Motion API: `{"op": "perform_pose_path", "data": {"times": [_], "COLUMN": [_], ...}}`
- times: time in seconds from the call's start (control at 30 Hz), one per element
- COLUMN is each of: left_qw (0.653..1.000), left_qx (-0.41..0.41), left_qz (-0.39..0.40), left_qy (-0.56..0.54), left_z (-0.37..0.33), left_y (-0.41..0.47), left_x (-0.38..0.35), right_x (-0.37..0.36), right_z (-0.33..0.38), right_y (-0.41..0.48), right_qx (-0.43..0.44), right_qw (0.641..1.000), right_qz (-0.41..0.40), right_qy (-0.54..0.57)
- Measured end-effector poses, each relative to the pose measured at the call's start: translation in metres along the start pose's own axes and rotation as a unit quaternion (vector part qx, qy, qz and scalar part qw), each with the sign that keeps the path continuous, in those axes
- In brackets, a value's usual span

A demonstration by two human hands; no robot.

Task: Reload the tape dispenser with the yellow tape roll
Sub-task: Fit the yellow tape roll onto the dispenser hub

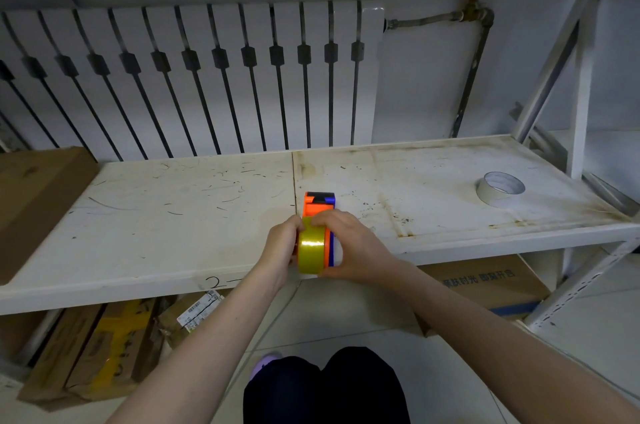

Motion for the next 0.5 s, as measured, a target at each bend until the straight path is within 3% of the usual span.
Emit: {"op": "perform_pose_path", "data": {"times": [0.2,0.5], "left_qw": [0.999,0.991], "left_qx": [-0.019,-0.108], "left_qz": [0.022,0.078], "left_qy": [0.034,0.001], "left_z": [0.003,0.017], "left_y": [0.001,-0.008], "left_x": [0.002,0.004], "right_x": [0.005,0.005], "right_z": [-0.006,-0.008], "right_y": [0.007,0.01], "right_qx": [-0.076,-0.094], "right_qw": [0.997,0.994], "right_qz": [0.03,0.051], "right_qy": [-0.003,0.034]}}
Point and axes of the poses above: each hand's wrist, its own y-axis towards the middle knuckle, its own x-axis out of the back of the hand, z = x × y, the point moved 5 cm from there along y, towards the middle knuckle, and after that the axes turned 11 degrees about -x, right-handed, at the moved point
